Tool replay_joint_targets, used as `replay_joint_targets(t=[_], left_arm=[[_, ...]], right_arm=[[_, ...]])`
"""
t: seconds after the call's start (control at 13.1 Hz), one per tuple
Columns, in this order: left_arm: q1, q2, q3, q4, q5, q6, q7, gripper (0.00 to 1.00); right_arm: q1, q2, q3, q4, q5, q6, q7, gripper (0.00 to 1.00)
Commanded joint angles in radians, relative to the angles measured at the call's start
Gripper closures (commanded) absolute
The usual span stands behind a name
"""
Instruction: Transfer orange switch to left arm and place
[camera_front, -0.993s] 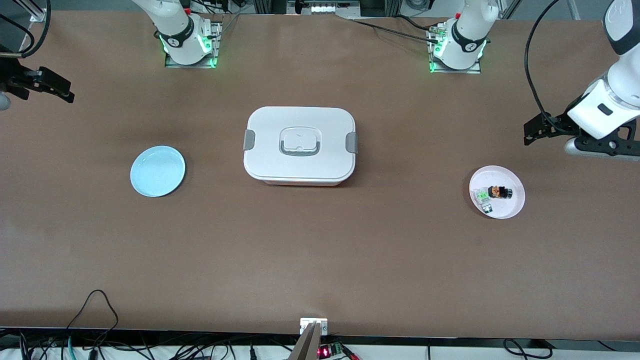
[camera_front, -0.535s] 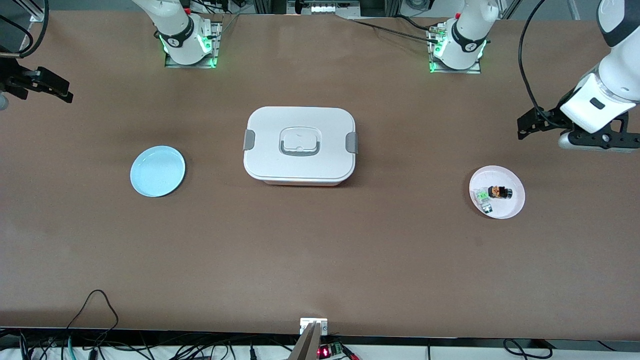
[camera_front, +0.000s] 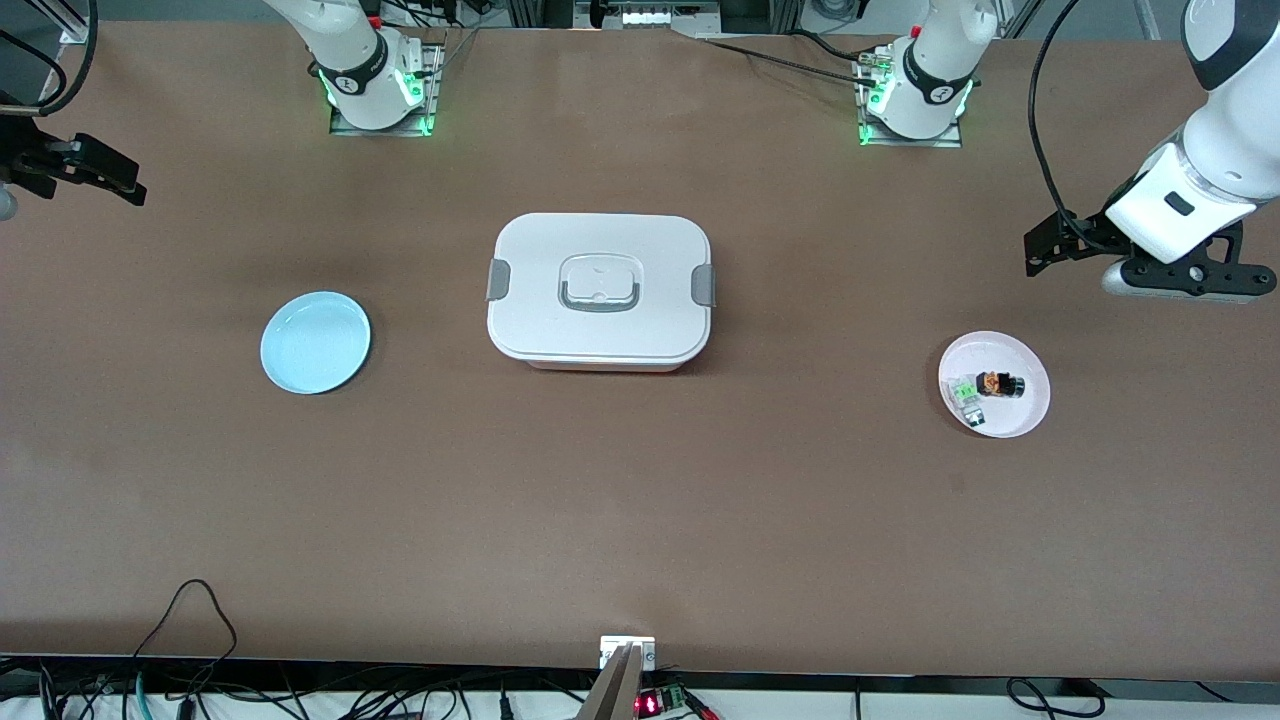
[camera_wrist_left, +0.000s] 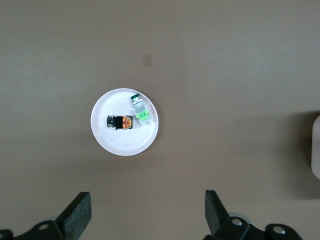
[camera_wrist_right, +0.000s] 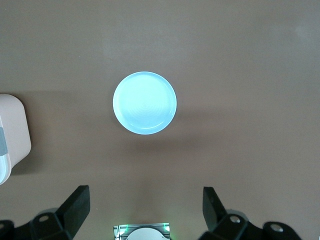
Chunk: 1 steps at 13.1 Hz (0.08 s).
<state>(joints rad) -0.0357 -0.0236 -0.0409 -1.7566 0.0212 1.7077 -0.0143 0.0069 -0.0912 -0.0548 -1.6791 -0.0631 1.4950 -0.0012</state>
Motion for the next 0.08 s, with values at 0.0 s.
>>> replay_joint_targets(t=[0.0], left_arm=[[0.000,0.007,-0.004,0.023,0.011,-0.023,-0.007,0.00]], right_arm=[[-0.001,-0.022,0.004,-0.016,0.006,-0.013,0.004,0.00]])
